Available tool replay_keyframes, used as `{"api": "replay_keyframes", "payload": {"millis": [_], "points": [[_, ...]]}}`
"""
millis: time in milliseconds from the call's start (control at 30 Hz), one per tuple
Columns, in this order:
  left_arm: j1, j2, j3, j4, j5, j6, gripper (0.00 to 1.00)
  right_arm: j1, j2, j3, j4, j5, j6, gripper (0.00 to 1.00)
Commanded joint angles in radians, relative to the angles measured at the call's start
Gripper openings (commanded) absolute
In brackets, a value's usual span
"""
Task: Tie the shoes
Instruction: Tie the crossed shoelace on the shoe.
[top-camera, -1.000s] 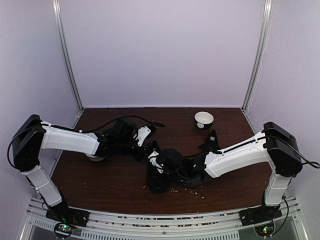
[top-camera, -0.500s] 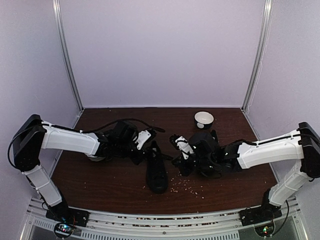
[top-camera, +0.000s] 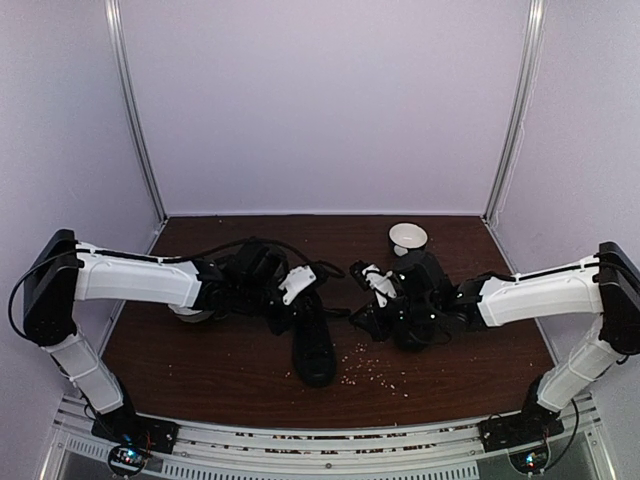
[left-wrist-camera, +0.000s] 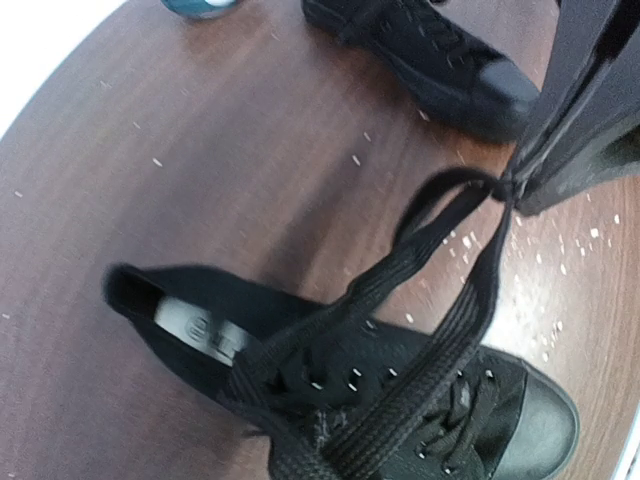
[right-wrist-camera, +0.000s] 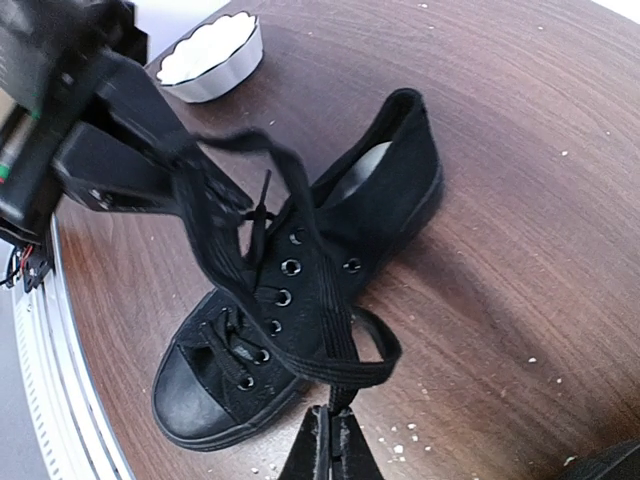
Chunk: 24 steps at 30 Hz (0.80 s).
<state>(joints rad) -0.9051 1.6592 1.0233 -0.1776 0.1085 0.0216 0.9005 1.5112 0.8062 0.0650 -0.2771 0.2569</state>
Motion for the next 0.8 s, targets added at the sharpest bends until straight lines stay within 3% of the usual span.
{"api": "replay_keyframes", "payload": {"millis": [0, 100, 267, 467, 633, 767], "points": [[0.002, 0.001, 0.062, -0.024, -0.017, 0.006, 0.02, -0.035, -0.002, -0.015, 0.023, -0.074, -0.022, 0.0], [-0.03, 0.008, 0.093, -0.07, -0.022, 0.06, 0.13, -0.048, 0.007, -0.016, 0.022, -0.09, -0.028, 0.0], [-0.101, -0.004, 0.141, -0.127, 0.058, 0.171, 0.42, -0.07, 0.025, -0.015, 0.037, -0.112, -0.028, 0.0], [-0.101, -0.088, 0.12, -0.149, 0.152, 0.236, 0.63, -0.082, 0.026, -0.009, 0.032, -0.129, -0.038, 0.0], [-0.052, -0.147, 0.082, -0.178, 0.15, 0.261, 0.64, -0.088, 0.032, -0.005, 0.025, -0.138, -0.045, 0.0], [0.053, -0.157, 0.062, -0.159, 0.199, 0.219, 0.38, -0.089, 0.034, -0.006, 0.031, -0.146, -0.043, 0.0]]}}
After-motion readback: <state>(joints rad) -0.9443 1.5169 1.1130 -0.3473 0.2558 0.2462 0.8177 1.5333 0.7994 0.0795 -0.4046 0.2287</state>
